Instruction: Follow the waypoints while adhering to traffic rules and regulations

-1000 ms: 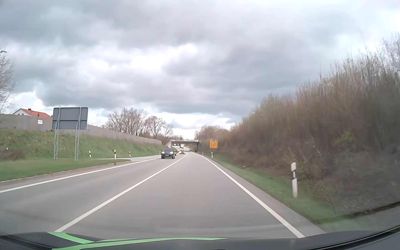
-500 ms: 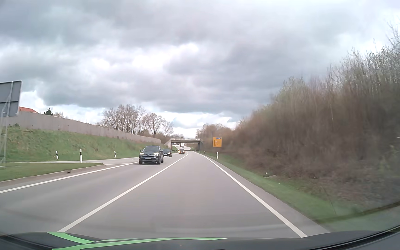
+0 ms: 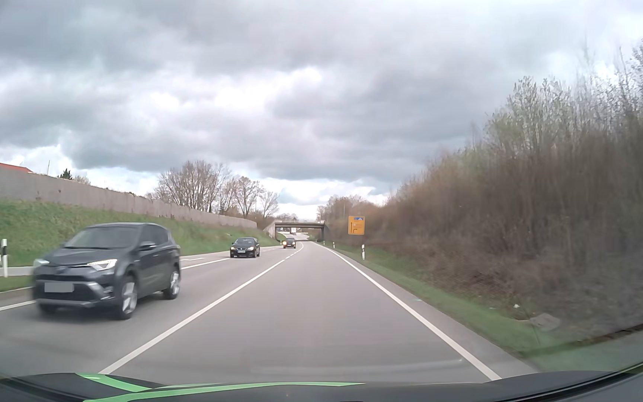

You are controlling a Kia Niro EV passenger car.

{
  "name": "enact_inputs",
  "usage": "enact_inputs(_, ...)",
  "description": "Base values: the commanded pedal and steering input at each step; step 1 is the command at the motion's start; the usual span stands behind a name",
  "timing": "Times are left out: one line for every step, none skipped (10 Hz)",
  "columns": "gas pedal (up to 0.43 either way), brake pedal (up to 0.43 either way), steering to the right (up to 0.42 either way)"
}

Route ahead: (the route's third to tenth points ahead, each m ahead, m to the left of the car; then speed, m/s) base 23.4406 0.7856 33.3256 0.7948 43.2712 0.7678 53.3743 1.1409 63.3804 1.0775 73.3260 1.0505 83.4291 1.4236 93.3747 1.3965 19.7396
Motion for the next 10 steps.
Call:
enact_inputs(0.11, 0.0, -0.001)
enact_inputs(0.11, 0.0, -0.001)
enact_inputs(0.11, 0.0, -0.001)
enact_inputs(0.11, 0.0, -0.001)
enact_inputs(0.11, 0.0, -0.001)
enact_inputs(0.118, 0.0, 0.0)
enact_inputs(0.118, 0.0, 0.0)
enact_inputs(0.118, 0.0, 0.0)
enact_inputs(0.118, 0.0, 0.0)
enact_inputs(0.118, 0.0, 0.0)
